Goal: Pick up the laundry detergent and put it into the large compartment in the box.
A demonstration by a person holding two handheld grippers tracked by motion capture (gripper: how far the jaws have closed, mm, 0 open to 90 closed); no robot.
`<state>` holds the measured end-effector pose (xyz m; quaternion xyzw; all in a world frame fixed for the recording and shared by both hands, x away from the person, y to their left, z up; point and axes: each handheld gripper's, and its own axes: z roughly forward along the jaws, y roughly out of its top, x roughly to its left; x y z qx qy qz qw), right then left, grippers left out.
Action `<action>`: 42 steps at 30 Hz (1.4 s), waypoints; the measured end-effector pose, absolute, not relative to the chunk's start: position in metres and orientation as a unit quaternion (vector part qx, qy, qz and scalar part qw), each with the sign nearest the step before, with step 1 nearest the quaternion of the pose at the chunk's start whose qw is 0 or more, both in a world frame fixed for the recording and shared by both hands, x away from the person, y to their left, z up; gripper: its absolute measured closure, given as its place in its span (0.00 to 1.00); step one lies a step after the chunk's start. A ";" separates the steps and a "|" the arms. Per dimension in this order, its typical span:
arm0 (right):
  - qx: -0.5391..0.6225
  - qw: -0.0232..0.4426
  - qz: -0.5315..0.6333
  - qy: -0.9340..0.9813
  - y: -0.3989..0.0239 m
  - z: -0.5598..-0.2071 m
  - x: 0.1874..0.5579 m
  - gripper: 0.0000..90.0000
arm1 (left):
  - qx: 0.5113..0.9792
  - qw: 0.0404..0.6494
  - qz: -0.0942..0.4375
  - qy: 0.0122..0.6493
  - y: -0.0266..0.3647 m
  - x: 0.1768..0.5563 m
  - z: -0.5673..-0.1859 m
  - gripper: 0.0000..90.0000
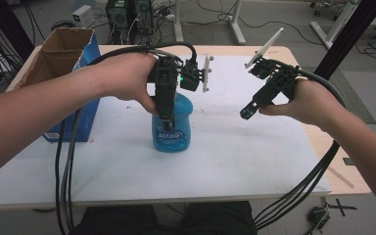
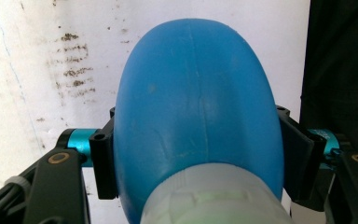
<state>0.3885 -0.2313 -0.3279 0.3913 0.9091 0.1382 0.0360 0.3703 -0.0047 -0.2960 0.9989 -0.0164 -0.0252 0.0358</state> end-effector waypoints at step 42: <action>0.391 0.030 0.141 0.909 -0.235 -0.322 0.395 0.15 | 0.998 0.054 -0.020 0.027 0.016 0.375 -0.258 0.42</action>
